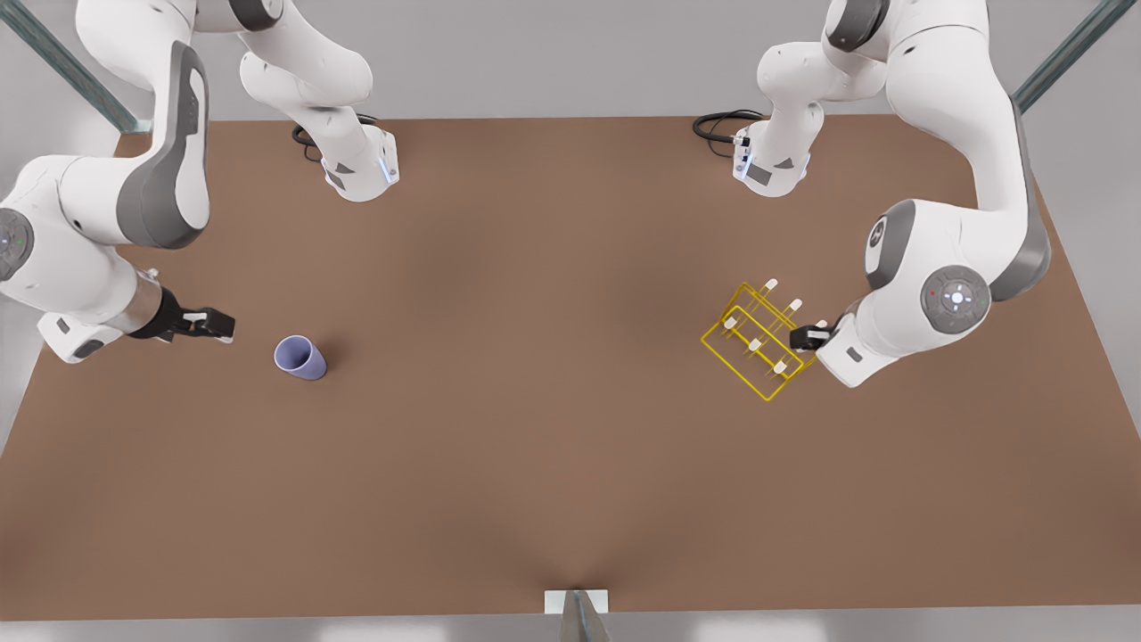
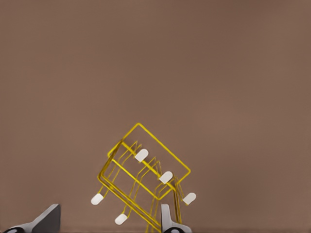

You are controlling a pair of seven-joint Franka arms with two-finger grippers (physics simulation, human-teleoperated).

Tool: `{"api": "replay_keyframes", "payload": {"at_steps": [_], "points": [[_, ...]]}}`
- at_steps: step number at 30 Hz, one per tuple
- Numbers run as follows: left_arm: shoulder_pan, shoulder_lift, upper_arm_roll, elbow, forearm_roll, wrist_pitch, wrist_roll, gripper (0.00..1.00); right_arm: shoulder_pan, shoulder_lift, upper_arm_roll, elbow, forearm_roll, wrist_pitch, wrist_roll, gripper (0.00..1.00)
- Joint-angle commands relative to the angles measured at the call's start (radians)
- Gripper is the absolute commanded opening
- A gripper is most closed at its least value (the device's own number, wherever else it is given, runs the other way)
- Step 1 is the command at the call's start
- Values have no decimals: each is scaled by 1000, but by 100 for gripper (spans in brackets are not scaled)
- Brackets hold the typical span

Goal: Place the cup on the cup holder

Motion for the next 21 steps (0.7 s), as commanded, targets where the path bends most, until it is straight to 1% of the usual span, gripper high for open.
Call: {"api": "replay_keyframes", "payload": {"at_steps": [1, 8, 12, 15, 16, 17, 18, 20, 21], "points": [[0, 1, -1, 1, 1, -25, -71, 100, 18, 3, 30, 5, 26, 17, -10, 100], [-14, 14, -1, 1, 2, -39, -124, 100, 32, 66, 72, 6, 30, 17, -16, 100], [-16, 14, -2, 1, 2, -51, -117, 100, 32, 74, 136, 9, 33, 16, 41, 100], [-9, 13, -2, 7, 1, -51, -116, 100, 47, 92, 138, -14, 30, 36, 44, 100], [-9, 13, -2, 7, 1, -51, -121, 100, 47, 61, 139, -103, 30, 105, 44, 100], [-11, 14, -2, 7, 1, -51, -124, 100, 46, 14, 159, -211, 30, 200, 44, 100], [-11, 14, -2, 7, 1, -51, -124, 100, 46, 14, 161, -233, 29, 220, 44, 100], [-11, 14, -2, 7, 1, -51, -124, 100, 40, 48, 162, -218, 17, 225, 38, 100], [-11, 14, -2, 7, 1, -51, -125, 100, 3, 37, 162, -213, 9, 223, 15, 100]]}}
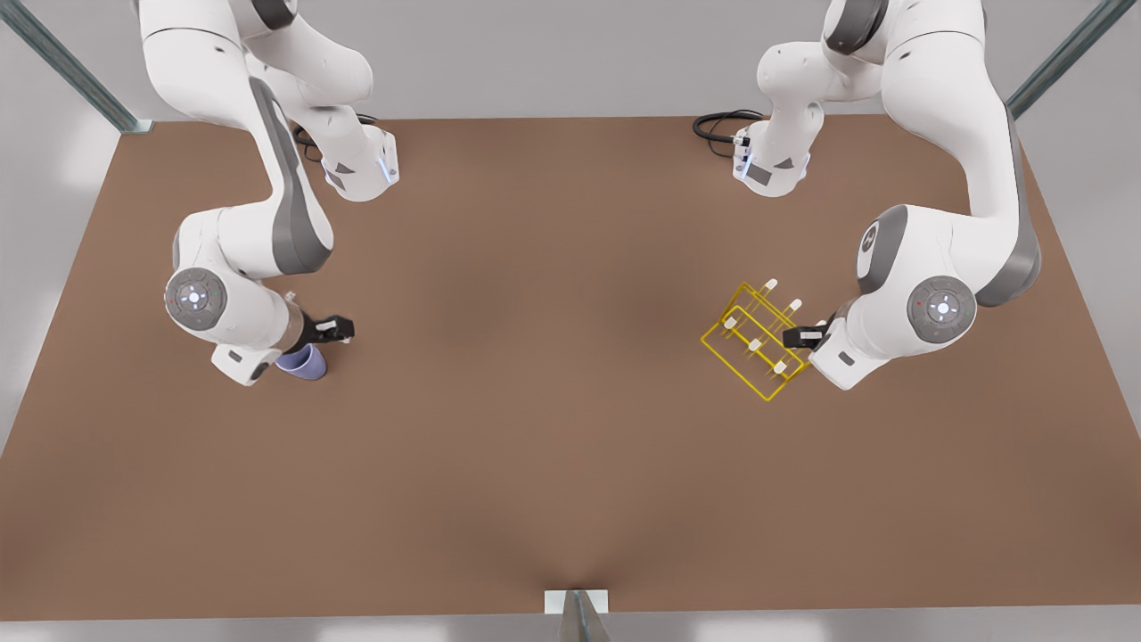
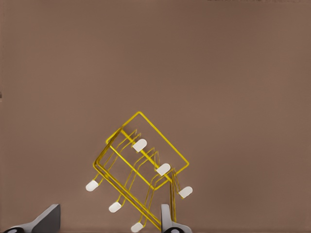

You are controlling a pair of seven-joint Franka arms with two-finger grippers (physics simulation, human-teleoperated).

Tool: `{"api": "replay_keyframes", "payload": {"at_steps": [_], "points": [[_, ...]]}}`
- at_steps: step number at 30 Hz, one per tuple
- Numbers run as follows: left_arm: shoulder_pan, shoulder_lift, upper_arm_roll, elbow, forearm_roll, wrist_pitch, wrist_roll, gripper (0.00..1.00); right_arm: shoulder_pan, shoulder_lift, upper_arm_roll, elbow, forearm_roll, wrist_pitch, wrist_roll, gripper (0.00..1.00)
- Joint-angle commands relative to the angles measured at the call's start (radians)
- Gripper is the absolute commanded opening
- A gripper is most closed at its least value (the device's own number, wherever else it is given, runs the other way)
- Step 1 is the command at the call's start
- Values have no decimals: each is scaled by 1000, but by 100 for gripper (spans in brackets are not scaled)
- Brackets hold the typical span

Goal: Place the cup on the cup holder

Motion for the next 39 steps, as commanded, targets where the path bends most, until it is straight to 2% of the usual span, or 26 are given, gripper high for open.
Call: {"api": "replay_keyframes", "payload": {"at_steps": [1, 3, 5, 13, 16, 27, 39], "points": [[0, -1, 0, 0, 0, -4, -43, 100, -56, -5, 1, -6, -10, 99, -11, 100], [-1, -1, 0, -1, 0, -4, -43, 100, -32, -62, 27, -146, -11, 248, 0, 100], [-3, -1, 0, -3, 0, -4, -43, 100, -27, -82, 57, -232, -14, 314, 6, 100], [-4, -1, -2, -3, 2, -4, -30, 100, 22, -114, 78, -385, -77, 424, 84, 100], [-9, 0, -2, -3, 2, -6, -30, 100, 5, -194, 81, -503, -80, 480, 82, 100], [-7, 0, -2, -1, 2, -6, -30, 100, -85, -119, 84, -518, -172, 631, 98, 100], [-7, 0, -2, -3, 2, -6, -45, 100, -151, -129, 89, -578, -202, 674, 39, 100]]}}
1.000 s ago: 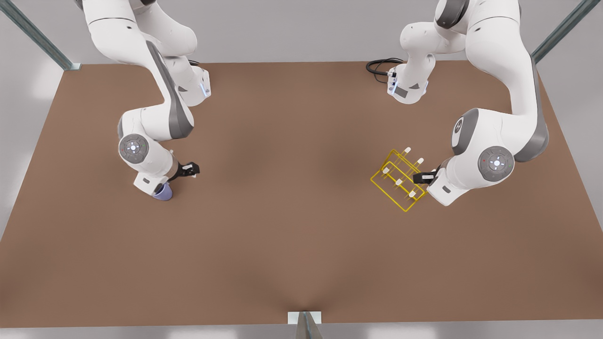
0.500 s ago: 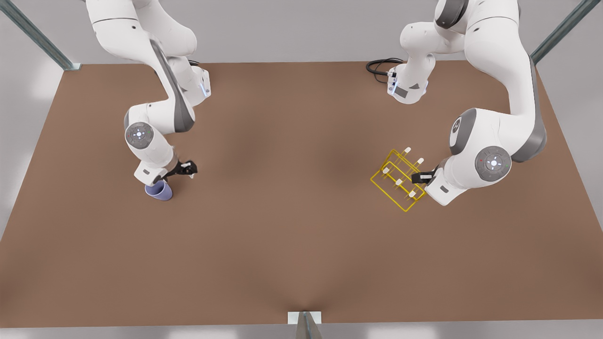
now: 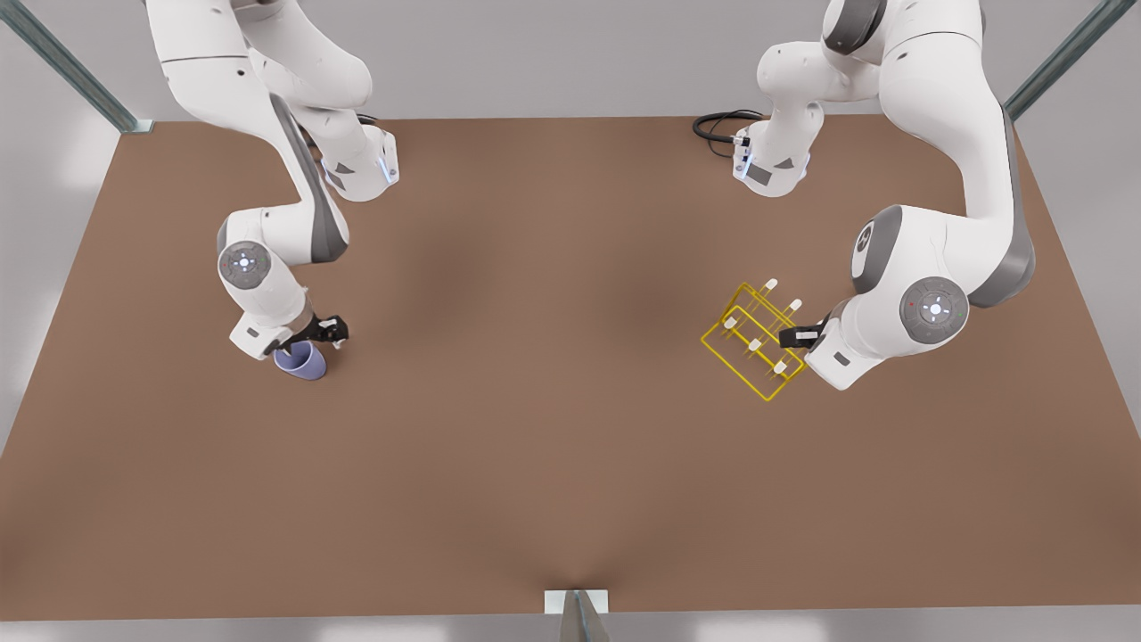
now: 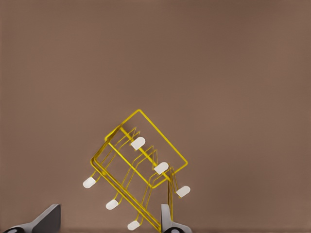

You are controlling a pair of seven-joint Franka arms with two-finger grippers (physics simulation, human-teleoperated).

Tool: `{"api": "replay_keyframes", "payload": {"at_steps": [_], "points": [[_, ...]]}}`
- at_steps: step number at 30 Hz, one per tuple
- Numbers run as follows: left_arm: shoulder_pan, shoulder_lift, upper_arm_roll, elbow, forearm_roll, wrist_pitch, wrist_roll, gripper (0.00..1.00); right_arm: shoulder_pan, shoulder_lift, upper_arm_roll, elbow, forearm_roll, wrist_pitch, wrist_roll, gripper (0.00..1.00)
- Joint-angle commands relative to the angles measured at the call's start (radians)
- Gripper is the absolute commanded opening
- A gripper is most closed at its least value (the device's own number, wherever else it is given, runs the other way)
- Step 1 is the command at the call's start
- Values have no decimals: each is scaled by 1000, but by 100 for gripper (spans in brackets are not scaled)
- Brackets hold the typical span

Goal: Place the cup on the cup holder

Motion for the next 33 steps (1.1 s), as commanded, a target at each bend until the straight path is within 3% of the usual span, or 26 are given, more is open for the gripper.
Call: {"api": "replay_keyframes", "payload": {"at_steps": [1, 6, 33], "points": [[0, -1, 0, 0, -1, -1, -13, 100, 6, 2, 0, -12, -2, 50, -15, 100], [-2, 0, 0, 1, -1, -1, -21, 100, -123, -17, 86, -61, -2, 80, -28, 100], [-17, 2, 0, -3, -1, -1, -36, 100, -197, 97, 138, -61, 2, 164, -24, 100]]}}
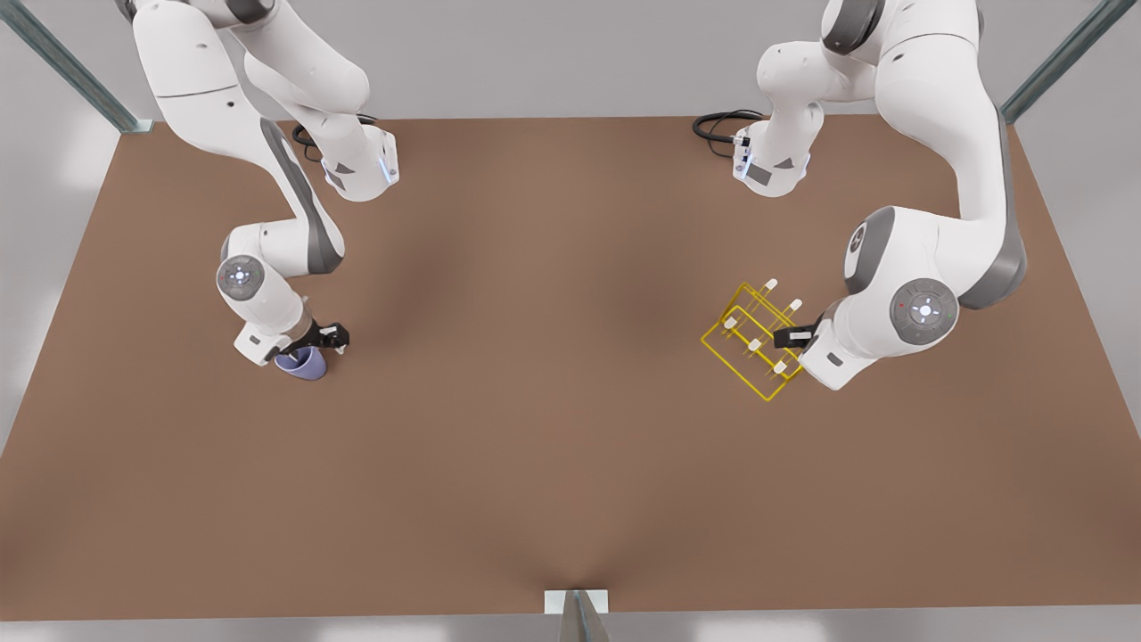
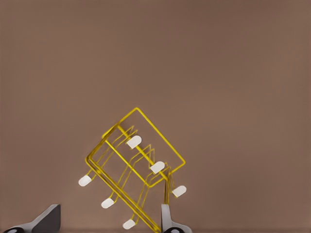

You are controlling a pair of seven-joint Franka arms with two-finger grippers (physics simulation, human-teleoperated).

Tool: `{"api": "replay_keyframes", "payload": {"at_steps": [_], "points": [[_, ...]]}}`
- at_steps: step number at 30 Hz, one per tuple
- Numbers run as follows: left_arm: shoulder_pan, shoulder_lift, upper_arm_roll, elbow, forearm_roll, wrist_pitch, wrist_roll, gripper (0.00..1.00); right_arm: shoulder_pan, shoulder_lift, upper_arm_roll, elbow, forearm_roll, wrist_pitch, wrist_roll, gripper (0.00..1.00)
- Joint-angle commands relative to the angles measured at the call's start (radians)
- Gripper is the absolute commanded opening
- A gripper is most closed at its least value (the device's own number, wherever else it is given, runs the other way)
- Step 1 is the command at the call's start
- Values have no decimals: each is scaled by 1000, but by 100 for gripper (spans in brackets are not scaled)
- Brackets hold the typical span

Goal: Place the cup on the cup holder

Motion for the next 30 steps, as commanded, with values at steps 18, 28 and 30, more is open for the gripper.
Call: {"api": "replay_keyframes", "payload": {"at_steps": [18, 28, 30], "points": [[-5, 1, 0, 0, 2, -1, -37, 100, -23, 73, 1, -1, -5, 26, -10, 21], [-8, 1, 0, 0, 2, -1, -37, 100, -69, 67, 36, -1, -4, 21, -5, 21], [-8, 1, 0, 0, 1, -1, -37, 100, -69, 63, 38, 0, -4, -2, -4, 21]]}}
